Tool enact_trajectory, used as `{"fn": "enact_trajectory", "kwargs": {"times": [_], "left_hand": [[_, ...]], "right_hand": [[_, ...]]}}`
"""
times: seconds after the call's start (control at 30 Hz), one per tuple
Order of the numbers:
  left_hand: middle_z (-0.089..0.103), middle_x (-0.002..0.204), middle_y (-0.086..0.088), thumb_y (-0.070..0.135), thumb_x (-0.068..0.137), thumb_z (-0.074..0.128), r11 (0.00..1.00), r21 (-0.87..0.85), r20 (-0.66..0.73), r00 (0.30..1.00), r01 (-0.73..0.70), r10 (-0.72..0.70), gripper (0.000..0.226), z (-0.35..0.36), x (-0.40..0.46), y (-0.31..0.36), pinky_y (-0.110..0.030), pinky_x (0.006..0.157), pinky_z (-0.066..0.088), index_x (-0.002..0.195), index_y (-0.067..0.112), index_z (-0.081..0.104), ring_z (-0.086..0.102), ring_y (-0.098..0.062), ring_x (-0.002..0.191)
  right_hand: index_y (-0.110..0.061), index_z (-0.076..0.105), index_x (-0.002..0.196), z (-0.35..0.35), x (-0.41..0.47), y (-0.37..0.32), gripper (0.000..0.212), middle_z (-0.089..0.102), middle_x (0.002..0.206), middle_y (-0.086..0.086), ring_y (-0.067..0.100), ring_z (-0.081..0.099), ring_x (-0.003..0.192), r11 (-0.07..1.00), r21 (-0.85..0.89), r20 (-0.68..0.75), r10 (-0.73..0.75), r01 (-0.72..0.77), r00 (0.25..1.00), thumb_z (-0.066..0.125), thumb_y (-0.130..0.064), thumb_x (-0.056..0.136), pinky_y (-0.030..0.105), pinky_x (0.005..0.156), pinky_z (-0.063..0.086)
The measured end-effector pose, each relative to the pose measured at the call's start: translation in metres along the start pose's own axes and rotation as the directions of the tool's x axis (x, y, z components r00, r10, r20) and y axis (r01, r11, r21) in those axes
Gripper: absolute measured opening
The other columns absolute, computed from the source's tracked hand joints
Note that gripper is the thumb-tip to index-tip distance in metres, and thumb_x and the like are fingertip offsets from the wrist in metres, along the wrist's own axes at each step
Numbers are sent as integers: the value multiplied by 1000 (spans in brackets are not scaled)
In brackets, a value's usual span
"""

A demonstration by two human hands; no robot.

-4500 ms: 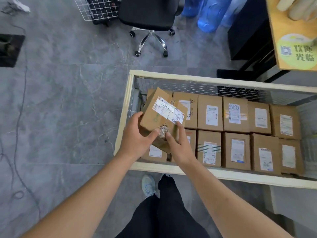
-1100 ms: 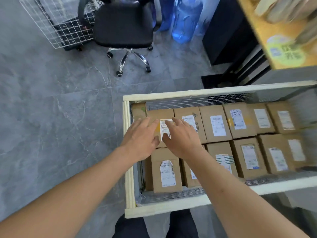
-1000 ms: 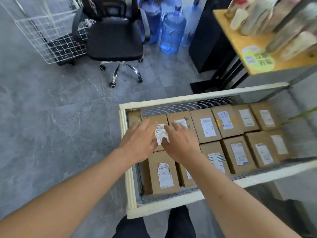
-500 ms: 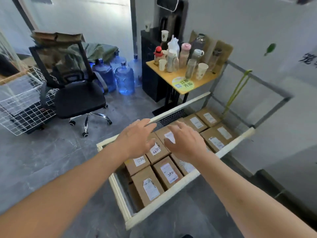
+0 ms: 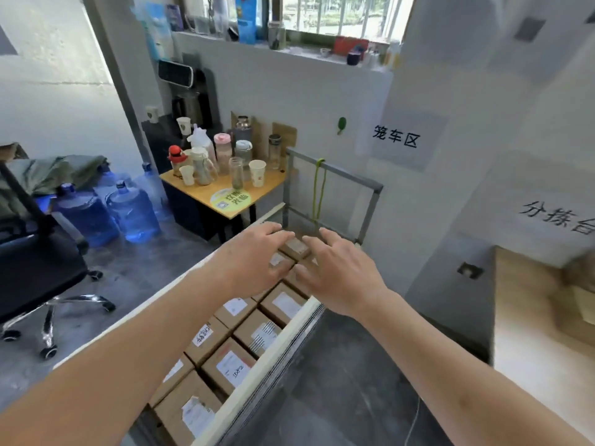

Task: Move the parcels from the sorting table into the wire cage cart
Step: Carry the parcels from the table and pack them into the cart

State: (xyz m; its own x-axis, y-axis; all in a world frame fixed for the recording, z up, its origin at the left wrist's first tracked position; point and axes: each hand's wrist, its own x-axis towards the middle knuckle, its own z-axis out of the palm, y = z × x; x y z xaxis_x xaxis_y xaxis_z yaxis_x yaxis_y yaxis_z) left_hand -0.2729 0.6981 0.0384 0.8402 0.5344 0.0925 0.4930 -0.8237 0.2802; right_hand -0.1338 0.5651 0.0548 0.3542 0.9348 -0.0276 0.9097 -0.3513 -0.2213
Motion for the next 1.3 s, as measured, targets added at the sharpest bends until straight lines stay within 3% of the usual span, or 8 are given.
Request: {"fn": "enact_trajectory", "kwargs": {"times": [0.3, 0.57, 0.9, 1.03, 1.3], "left_hand": [[43, 154, 8, 46, 98, 60, 977, -51, 72, 975, -205, 209, 60, 26, 106, 104, -41, 111, 45, 154, 32, 44, 47, -17, 139], [42, 154, 8, 44, 99, 58, 901, -89, 189, 881, -424, 433, 59, 67, 232, 180, -35, 109, 43, 155, 31, 42, 51, -18, 131], [46, 151, 3, 45, 100, 57, 690, -172, 269, 641, -703, 719, 60, 136, 394, 281, -40, 112, 42, 156, 31, 41, 48, -22, 136], [42, 155, 3, 42, 101, 58, 587, -223, 284, 525, -778, 803, 58, 161, 430, 331, -35, 112, 40, 156, 30, 42, 45, -20, 139], [45, 149, 10, 44, 100, 58, 445, -295, 358, 334, -845, 872, 57, 238, 488, 433, -35, 103, 49, 153, 32, 44, 53, -16, 128]], "right_hand": [[-27, 37, 157, -40, -25, 123, 63, 33, 163, 10, 28, 35, 149, 971, 18, -58, 240, -239, 969, 44, -57, 102, 45, 117, 36], [-28, 34, 159, -58, -8, 236, 63, 26, 168, 7, 29, 32, 150, 870, 59, -72, 492, -489, 868, 45, -56, 103, 45, 118, 34], [-26, 36, 156, -62, 22, 360, 63, 32, 164, 5, 29, 38, 145, 638, 130, -86, 770, -759, 632, 48, -55, 101, 45, 113, 41], [-29, 33, 159, -60, 12, 406, 66, 25, 169, 4, 28, 33, 150, 517, 174, -75, 855, -838, 512, 46, -59, 101, 45, 116, 37], [-27, 37, 155, -38, -16, 506, 62, 31, 165, 6, 29, 40, 146, 340, 218, -22, 939, -915, 344, 43, -57, 102, 45, 113, 41]]}}
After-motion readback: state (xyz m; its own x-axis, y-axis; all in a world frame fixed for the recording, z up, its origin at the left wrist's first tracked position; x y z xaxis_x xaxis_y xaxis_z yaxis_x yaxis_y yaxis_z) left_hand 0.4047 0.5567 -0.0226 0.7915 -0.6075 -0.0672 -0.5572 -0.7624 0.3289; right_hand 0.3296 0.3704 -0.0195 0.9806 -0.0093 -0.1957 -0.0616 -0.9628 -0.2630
